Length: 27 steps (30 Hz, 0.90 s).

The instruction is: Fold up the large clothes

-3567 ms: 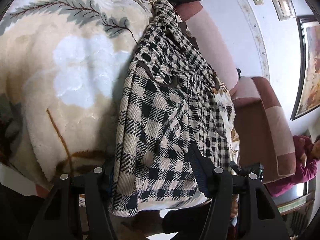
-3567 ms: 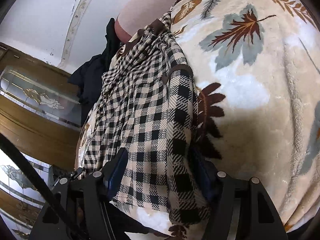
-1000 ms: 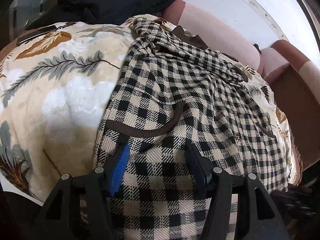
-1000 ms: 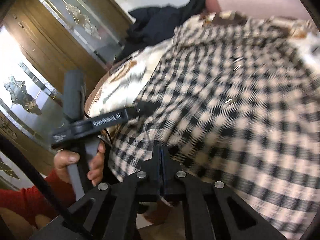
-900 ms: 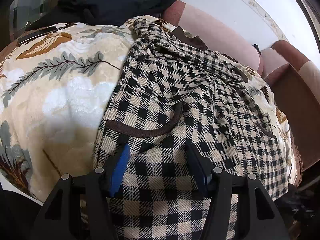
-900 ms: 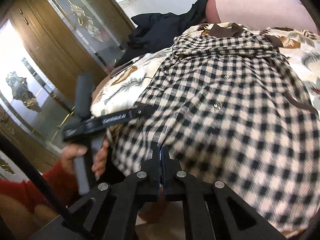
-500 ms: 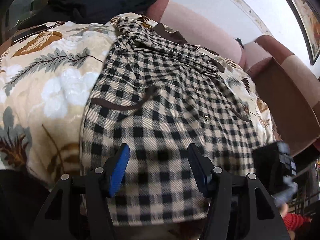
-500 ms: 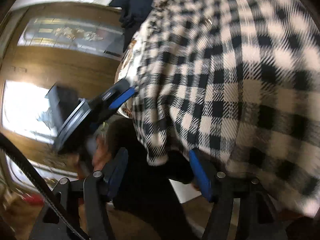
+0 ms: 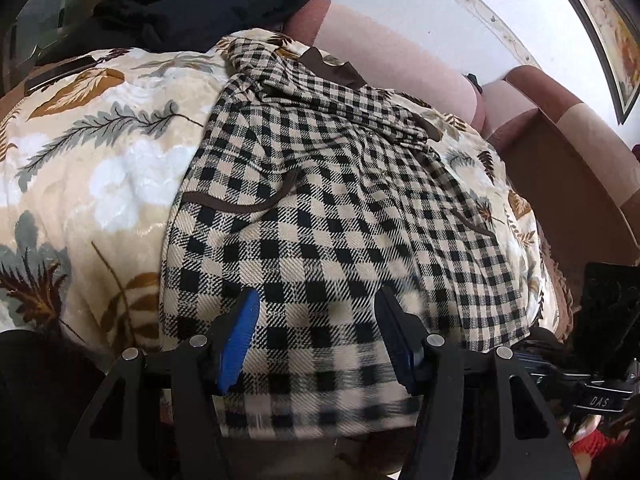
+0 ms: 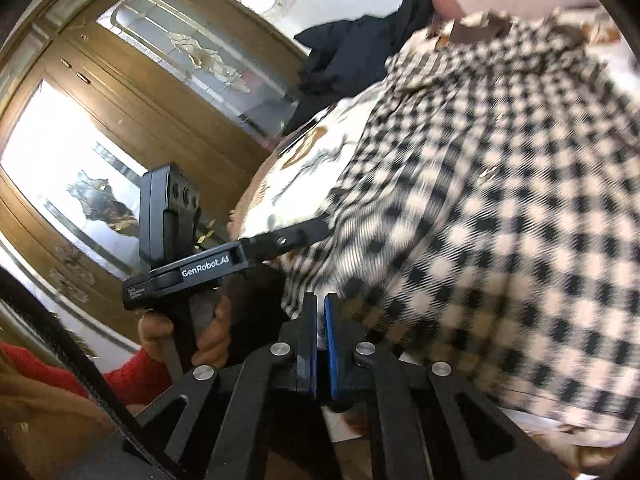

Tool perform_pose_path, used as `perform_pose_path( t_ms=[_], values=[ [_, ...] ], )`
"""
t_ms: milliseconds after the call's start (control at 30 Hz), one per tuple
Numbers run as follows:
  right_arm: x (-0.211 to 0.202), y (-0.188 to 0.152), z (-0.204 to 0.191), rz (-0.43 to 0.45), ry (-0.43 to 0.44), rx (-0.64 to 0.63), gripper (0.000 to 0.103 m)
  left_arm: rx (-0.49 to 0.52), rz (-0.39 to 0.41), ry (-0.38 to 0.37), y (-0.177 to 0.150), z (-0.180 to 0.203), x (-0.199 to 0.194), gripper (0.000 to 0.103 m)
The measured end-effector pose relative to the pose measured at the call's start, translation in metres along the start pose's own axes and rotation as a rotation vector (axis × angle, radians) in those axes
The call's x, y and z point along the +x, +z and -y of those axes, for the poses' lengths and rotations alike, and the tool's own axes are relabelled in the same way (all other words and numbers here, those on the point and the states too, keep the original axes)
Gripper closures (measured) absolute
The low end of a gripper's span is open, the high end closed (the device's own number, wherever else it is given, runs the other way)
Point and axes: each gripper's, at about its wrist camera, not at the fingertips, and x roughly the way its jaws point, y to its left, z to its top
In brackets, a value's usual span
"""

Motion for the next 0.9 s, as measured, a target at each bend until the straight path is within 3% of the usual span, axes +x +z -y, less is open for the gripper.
perform_pose_path(
  t_ms=[167,267,300,333,400,467,567,600,633,667,767,900],
  values=[
    [-0.022,-0.008,0.025,0.001,-0.088,0.057,0.097,-0.025,-0.002,-0.002,0.002,-0.004,0.002,0.045],
    [-0.025,-0.003,0.046,0.012,-0.094,0.128,0.094,0.001,-0.009,-0.002,0.002,0.003,0.004,0.044],
    [-0.021,0.0,0.048,0.011,-0.102,0.13,0.089,0.008,-0.01,-0.003,0.002,0.006,0.005,0.044],
    [-0.014,0.004,0.049,0.002,-0.126,0.123,0.073,0.014,-0.014,-0.004,0.001,0.01,0.007,0.044],
    [-0.002,0.009,0.048,-0.006,-0.155,0.108,0.058,0.026,-0.018,-0.01,0.0,0.015,0.008,0.044],
    [0.017,0.017,0.043,-0.032,-0.2,0.081,0.058,0.036,-0.02,-0.01,-0.002,0.017,0.009,0.044],
    [0.05,0.024,0.039,-0.107,-0.352,0.035,0.058,0.042,-0.017,-0.004,-0.002,0.016,0.009,0.044],
    [0.056,0.024,0.038,-0.109,-0.352,0.032,0.064,0.037,-0.013,-0.004,-0.002,0.017,0.008,0.044],
    [0.059,0.026,0.035,-0.103,-0.331,0.023,0.091,0.033,-0.008,-0.004,-0.002,0.016,0.007,0.044],
    [0.058,0.027,0.035,-0.11,-0.31,0.029,0.099,0.028,-0.002,-0.004,-0.001,0.014,0.005,0.044],
    [0.026,0.034,0.029,-0.021,-0.262,0.052,0.1,0.019,0.02,-0.004,0.005,0.009,-0.001,0.044],
    [-0.03,0.033,0.027,0.037,-0.305,0.055,0.1,0.009,0.017,0.007,0.011,0.004,0.004,0.044]
  ],
)
